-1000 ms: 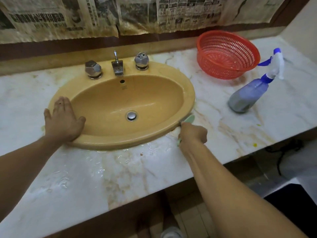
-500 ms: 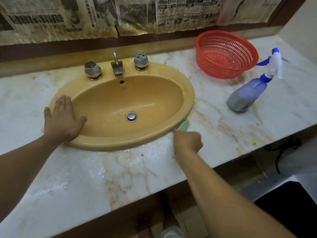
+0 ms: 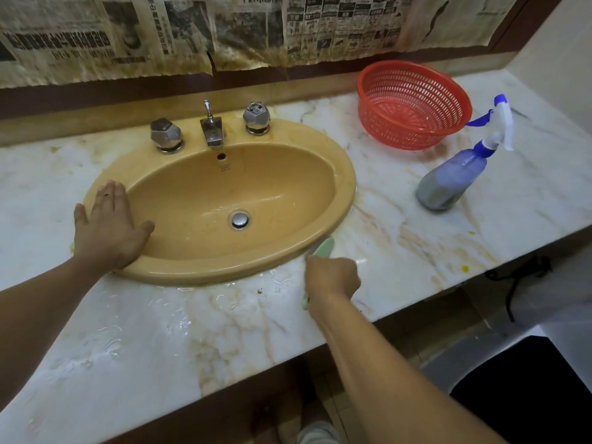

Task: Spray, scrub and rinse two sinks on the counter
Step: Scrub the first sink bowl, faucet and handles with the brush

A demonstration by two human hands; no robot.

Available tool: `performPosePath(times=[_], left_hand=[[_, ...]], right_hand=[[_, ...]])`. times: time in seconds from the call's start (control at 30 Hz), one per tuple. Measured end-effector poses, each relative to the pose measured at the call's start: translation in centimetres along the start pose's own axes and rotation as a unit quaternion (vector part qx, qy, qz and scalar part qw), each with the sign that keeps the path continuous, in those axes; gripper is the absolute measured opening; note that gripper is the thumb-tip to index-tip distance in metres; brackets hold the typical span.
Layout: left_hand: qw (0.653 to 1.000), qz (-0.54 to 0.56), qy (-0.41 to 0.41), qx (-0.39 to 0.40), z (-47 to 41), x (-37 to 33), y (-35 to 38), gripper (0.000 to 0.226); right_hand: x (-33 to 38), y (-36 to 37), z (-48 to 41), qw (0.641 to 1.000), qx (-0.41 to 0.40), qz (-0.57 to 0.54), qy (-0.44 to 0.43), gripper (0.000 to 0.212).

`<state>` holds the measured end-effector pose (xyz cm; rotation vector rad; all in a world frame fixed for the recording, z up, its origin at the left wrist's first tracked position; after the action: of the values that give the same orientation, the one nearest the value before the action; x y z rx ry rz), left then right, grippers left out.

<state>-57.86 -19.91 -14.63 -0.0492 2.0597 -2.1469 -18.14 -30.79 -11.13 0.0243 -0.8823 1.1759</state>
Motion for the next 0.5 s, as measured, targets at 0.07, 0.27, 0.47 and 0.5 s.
performPosePath(times=[0.07,0.27,0.47,0.5], left_hand=[[1.0,0.006,0.002,0.001,0.0,0.1,0.0,0.086],[0.999,0.04,0.026,-0.023,0.1,0.7,-0.2,0.084],[0.997,0.06,0.041,-0.028,-0.3,1.2,-0.2,0.081],[0.997,0.063,0.042,-0.022,-0.4,1.4,-0.2,0.079]], right_hand=[[-0.7,0.1,0.3,1.0,-0.003,0.002,-0.002,0.017],[5.4,-1.4,-4.2,0.995,-0.072,0.0,-0.062,0.024],[11.9,-2.4,-7.5,0.929,-0.107,0.255,-0.247,0.021],[13.1,-1.9,-7.8,0.91,-0.105,0.296,-0.272,0.022]])
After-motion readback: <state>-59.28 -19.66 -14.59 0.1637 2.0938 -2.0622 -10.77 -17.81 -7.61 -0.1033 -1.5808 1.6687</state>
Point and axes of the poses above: each hand's wrist, its own z-axis away from the middle knuckle, its own y-axis out of the palm, x = y × z, the point moved 5 cm from there along -z, towards the middle knuckle, and after that the axes turned 5 degrees about y, right-handed, at the moved point
